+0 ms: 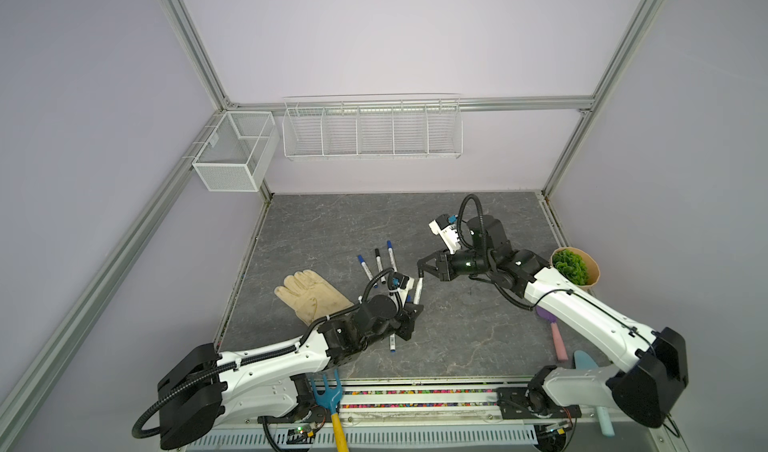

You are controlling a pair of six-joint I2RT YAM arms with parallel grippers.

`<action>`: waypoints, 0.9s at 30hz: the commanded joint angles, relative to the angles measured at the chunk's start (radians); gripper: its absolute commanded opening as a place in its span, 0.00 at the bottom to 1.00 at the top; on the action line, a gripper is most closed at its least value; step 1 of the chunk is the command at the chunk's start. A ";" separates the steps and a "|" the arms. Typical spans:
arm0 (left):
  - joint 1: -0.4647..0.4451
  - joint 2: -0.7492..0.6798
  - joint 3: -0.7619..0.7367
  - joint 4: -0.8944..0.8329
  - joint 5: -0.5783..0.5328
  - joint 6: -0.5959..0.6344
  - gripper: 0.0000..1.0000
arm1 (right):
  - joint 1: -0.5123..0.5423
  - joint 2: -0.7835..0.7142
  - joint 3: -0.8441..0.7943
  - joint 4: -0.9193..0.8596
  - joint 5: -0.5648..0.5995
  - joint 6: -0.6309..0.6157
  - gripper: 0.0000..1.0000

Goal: Insert the pens into the pen caps
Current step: 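Hold the black cap above the marker tip held by the left gripper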

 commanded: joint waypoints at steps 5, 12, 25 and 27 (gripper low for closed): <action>0.013 -0.044 0.035 0.120 -0.063 0.029 0.00 | 0.000 -0.043 -0.045 -0.100 -0.085 -0.039 0.08; 0.014 -0.022 0.061 0.115 -0.046 0.046 0.00 | -0.001 -0.021 -0.039 -0.107 -0.101 -0.053 0.08; 0.014 -0.005 0.062 0.115 -0.030 0.043 0.00 | 0.000 -0.002 -0.031 -0.121 -0.031 -0.073 0.08; 0.014 -0.005 0.061 0.115 -0.028 0.042 0.00 | 0.000 0.000 -0.028 -0.119 -0.023 -0.074 0.08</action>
